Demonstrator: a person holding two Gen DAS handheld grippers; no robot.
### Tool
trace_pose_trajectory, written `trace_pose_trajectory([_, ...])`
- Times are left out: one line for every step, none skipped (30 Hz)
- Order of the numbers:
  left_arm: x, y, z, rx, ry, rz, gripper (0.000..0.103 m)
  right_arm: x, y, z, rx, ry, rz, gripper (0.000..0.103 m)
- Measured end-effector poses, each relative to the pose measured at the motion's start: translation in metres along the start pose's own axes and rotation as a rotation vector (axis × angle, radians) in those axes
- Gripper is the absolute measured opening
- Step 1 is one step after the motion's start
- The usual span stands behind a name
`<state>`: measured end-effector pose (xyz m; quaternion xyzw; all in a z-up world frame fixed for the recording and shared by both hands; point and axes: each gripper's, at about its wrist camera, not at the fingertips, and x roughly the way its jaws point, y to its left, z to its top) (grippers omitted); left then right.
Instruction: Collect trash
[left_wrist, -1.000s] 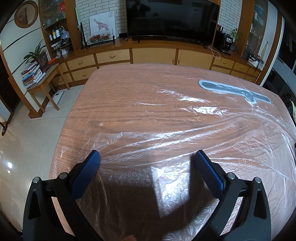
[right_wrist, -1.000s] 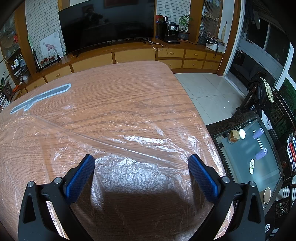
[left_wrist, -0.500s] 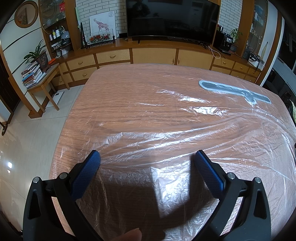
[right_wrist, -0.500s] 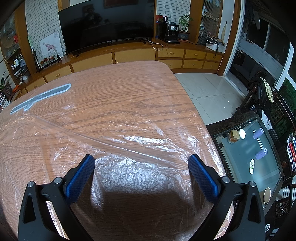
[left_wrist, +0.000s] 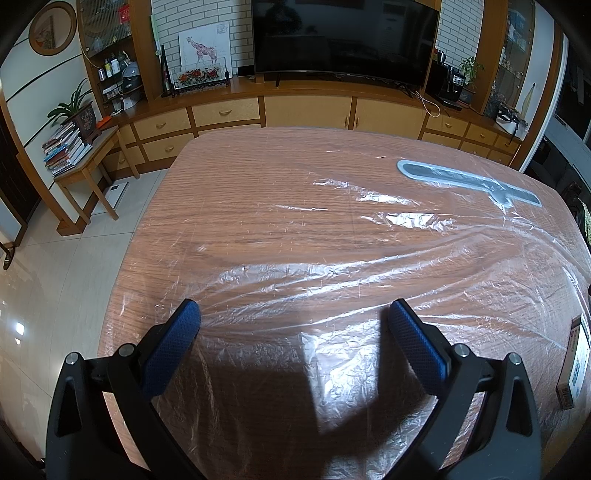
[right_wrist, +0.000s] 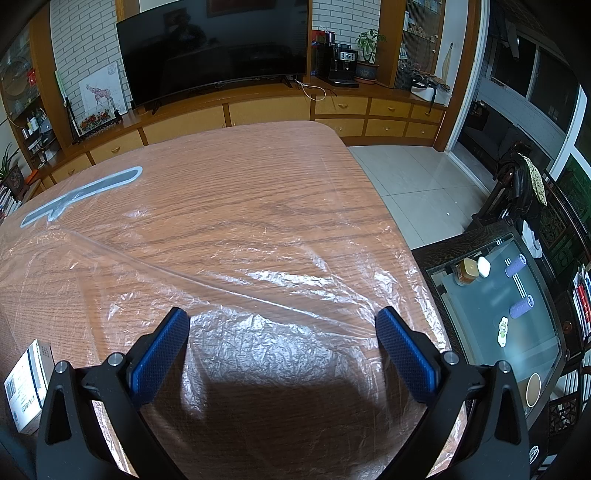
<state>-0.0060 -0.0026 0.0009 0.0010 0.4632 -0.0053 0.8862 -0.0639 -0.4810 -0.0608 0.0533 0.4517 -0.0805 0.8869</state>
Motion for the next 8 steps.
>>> trace_pose_trajectory([0.0001,0.0002,0.0,-0.001,0.0,-0.001,0.102,0.0,0.0,-0.0002,0.0,0.0,0.0,0.099])
trace_pose_trajectory([0.0,-0.0002,0.0001,0.0,0.0,0.0,0.102,0.0002,-0.0002,0.0,0.0,0.0,0.0,0.099])
trace_pose_trajectory([0.0003,0.0015,0.0007,-0.001,0.0,0.0,0.102,0.0,-0.0002,0.0,0.0,0.0,0.0,0.099])
trace_pose_trajectory([0.0005,0.0022,0.0008,-0.001,0.0,0.0,0.102,-0.0001,0.0001,0.0002,0.0,0.0,0.0,0.099])
trace_pose_trajectory([0.0007,0.0025,0.0011,-0.001,0.0,-0.001,0.102,0.0003,0.0,-0.0001,0.0,0.0,0.0,0.099])
trace_pose_trajectory([0.0004,0.0017,0.0008,-0.001,0.0,0.0,0.102,0.0001,-0.0001,0.0001,0.0,0.0,0.0,0.099])
trace_pose_trajectory([0.0004,0.0018,0.0008,-0.001,0.0,0.0,0.102,-0.0001,0.0,0.0001,0.0,0.0,0.0,0.099])
trace_pose_trajectory([0.0005,0.0021,0.0009,-0.001,0.0,0.0,0.102,-0.0001,0.0001,0.0001,0.0,0.0,0.0,0.099])
